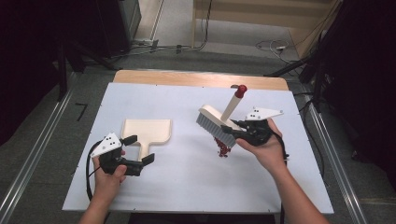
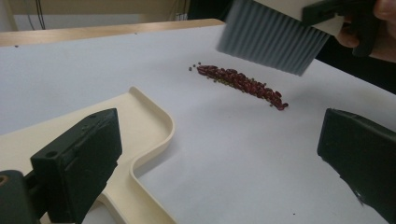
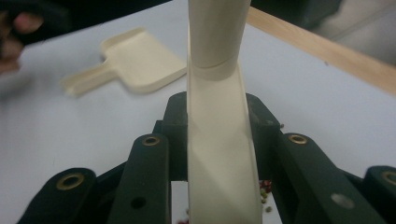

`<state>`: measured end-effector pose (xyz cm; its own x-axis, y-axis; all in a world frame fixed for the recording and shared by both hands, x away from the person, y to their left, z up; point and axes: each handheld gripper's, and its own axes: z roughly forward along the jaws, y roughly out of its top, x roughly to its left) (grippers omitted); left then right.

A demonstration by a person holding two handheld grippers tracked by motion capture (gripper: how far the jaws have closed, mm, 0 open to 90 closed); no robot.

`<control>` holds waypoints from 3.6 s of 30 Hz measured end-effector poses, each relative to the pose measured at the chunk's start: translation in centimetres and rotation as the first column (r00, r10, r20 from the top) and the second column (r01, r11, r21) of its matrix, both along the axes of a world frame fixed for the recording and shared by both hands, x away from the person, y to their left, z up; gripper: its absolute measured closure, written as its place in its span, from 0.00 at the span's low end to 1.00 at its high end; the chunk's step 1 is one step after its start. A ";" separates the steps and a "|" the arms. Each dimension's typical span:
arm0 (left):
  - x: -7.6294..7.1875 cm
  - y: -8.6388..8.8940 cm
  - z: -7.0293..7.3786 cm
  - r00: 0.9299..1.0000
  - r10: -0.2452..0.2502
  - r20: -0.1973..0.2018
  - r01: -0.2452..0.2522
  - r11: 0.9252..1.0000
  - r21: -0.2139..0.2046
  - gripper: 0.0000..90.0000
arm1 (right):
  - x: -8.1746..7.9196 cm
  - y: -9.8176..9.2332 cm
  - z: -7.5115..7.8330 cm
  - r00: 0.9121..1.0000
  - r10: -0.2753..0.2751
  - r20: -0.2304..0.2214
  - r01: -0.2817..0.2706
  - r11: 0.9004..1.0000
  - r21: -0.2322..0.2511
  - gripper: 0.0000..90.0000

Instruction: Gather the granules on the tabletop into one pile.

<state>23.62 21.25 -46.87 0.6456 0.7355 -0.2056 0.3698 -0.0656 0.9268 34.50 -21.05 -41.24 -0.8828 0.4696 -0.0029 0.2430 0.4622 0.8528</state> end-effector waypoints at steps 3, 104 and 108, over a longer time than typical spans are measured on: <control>0.0 0.0 0.0 1.000 0.003 0.001 -0.003 1.000 0.000 0.00 | -0.5 -1.5 0.0 0.993 0.120 0.004 -0.119 0.990 -0.082 0.73; 0.0 0.2 -0.1 1.000 0.014 -0.003 -0.014 1.000 0.000 0.00 | 11.2 -1.4 -0.9 0.999 -0.044 0.017 0.046 0.996 -0.077 0.73; 0.0 0.3 -0.1 1.000 0.014 -0.003 -0.014 1.000 -0.002 0.00 | 11.8 -1.2 -2.3 0.987 -0.141 0.082 0.153 0.975 -0.163 0.73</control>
